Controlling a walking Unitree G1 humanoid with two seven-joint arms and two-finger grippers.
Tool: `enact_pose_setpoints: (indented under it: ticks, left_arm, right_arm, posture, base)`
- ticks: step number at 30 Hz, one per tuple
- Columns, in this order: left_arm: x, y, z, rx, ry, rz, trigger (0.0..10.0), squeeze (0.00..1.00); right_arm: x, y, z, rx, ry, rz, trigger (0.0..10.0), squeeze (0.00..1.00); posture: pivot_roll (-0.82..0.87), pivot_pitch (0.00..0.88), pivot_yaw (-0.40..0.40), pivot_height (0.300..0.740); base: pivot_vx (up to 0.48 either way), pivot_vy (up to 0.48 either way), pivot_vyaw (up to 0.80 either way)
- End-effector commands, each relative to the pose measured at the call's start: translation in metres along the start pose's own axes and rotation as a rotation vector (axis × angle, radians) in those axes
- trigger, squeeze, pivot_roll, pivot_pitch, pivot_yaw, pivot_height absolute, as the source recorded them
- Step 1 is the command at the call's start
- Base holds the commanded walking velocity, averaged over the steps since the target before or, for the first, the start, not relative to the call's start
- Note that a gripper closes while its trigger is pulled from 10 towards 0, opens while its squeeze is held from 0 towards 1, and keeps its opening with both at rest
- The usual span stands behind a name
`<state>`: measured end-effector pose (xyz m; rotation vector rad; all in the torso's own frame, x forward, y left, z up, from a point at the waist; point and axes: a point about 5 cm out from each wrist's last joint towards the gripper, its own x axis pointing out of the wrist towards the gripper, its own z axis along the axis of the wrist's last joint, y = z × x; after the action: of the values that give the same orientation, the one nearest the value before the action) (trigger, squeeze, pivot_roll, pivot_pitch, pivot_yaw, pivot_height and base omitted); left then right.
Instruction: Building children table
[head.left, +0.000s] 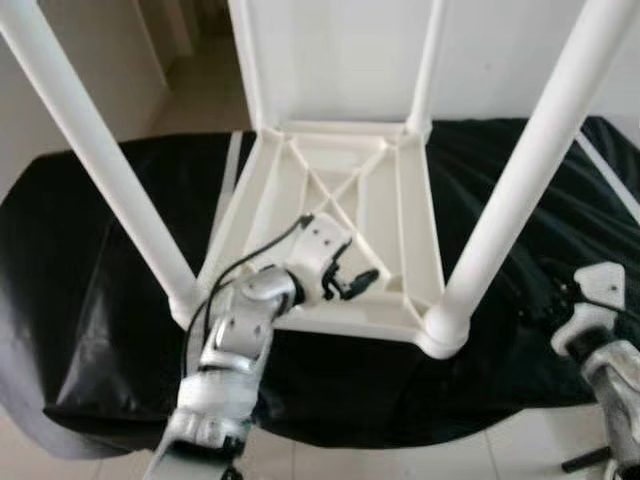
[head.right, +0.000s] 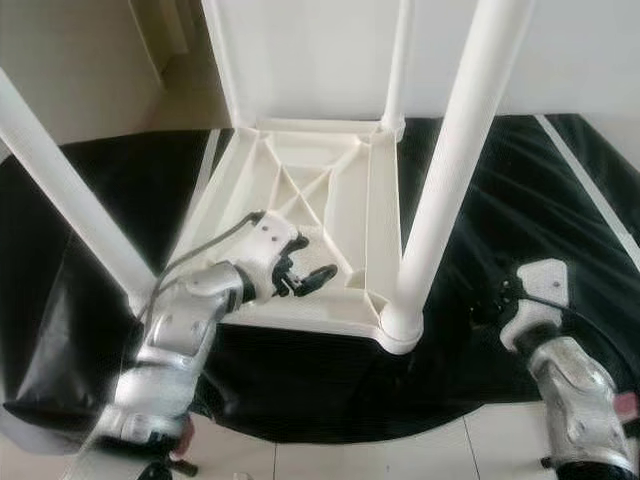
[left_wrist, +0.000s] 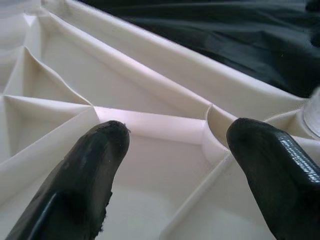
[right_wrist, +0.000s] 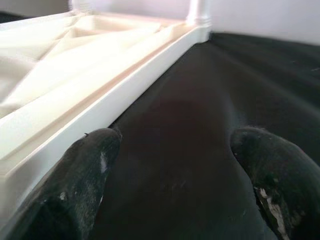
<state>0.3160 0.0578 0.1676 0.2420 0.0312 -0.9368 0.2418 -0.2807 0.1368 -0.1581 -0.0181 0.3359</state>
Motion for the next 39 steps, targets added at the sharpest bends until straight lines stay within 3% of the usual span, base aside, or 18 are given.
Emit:
enact_pose_setpoints:
  ticks: [1, 5, 10, 12, 14, 17, 19, 29, 30, 32, 34, 39]
  left_arm:
    - [-0.007, -0.003, 0.004, 0.039, -0.028, -0.063, 10.0, 0.0]
    - [-0.018, -0.005, 0.002, 0.037, -0.037, -0.138, 10.0, 0.0]
    - [-0.022, -0.003, 0.001, 0.037, -0.036, -0.134, 10.0, 0.0]
    - [-0.03, 0.002, -0.001, 0.046, -0.031, -0.11, 10.0, 0.0]
    - [-0.037, 0.005, -0.004, 0.051, -0.012, -0.102, 10.0, 0.0]
    - [-0.039, 0.004, -0.005, 0.052, -0.008, -0.103, 10.0, 0.0]
    - [-0.045, 0.001, -0.005, 0.059, -0.007, -0.14, 10.0, 0.0]
    - [-0.058, -0.008, -0.006, 0.064, -0.011, -0.22, 10.0, 0.0]
    - [-0.061, -0.013, -0.007, 0.057, -0.007, -0.239, 10.0, 0.0]
    - [-0.061, -0.013, -0.007, 0.057, -0.007, -0.239, 10.0, 0.0]
    - [-0.063, -0.013, -0.006, 0.045, -0.009, -0.225, 10.0, 0.0]
    - [-0.065, -0.011, -0.006, 0.045, -0.017, -0.166, 10.0, 0.0]
  right_arm:
    - [-0.007, 0.005, 0.001, 0.022, 0.025, 0.089, 10.0, 0.0]
    - [-0.018, 0.01, 0.003, 0.016, 0.065, 0.191, 10.0, 0.0]
    - [-0.02, 0.011, 0.005, 0.003, 0.071, 0.211, 10.0, 0.0]
    - [-0.021, 0.018, 0.011, -0.013, 0.091, 0.308, 10.0, 0.0]
    - [-0.011, 0.029, 0.017, -0.02, 0.085, 0.4, 10.0, 0.0]
    - [-0.009, 0.031, 0.018, -0.018, 0.084, 0.419, 10.0, 0.0]
    - [0.002, 0.039, 0.023, -0.018, 0.066, 0.482, 10.0, 0.0]
    - [0.029, 0.047, 0.033, -0.042, 0.025, 0.563, 10.0, 0.0]
    - [0.045, 0.056, 0.036, -0.022, 0.004, 0.624, 10.0, 0.0]
    - [0.045, 0.056, 0.036, -0.022, 0.004, 0.624, 10.0, 0.0]
    - [0.057, 0.064, 0.039, -0.017, -0.02, 0.649, 10.0, 0.0]
    - [0.071, 0.071, 0.041, -0.036, -0.031, 0.641, 10.0, 0.0]
  posture:
    - [-0.08, 0.036, 0.076, 0.74]
    - [-0.09, 0.031, 0.083, 0.74]
    - [-0.09, 0.025, 0.091, 0.74]
    - [-0.09, 0.022, 0.091, 0.74]
    - [-0.09, 0.022, 0.09, 0.74]
    - [-0.09, 0.022, 0.09, 0.74]
    - [-0.08, 0.029, 0.078, 0.74]
    - [-0.06, 0.036, 0.047, 0.74]
    - [-0.04, 0.039, 0.026, 0.74]
    - [-0.04, 0.039, 0.026, 0.74]
    - [-0.02, 0.05, 0.001, 0.74]
    - [0.0, 0.068, -0.025, 0.74]
  base:
    - [0.0, 0.0, 0.0]
    - [0.0, 0.0, 0.0]
    - [0.0, 0.0, 0.0]
    - [0.0, 0.0, 0.0]
    - [0.0, 0.0, 0.0]
    - [0.0, 0.0, 0.0]
    - [0.0, 0.0, 0.0]
    - [0.0, 0.0, 0.0]
    - [0.0, 0.0, 0.0]
    - [0.0, 0.0, 0.0]
    - [0.0, 0.0, 0.0]
    - [0.0, 0.0, 0.0]
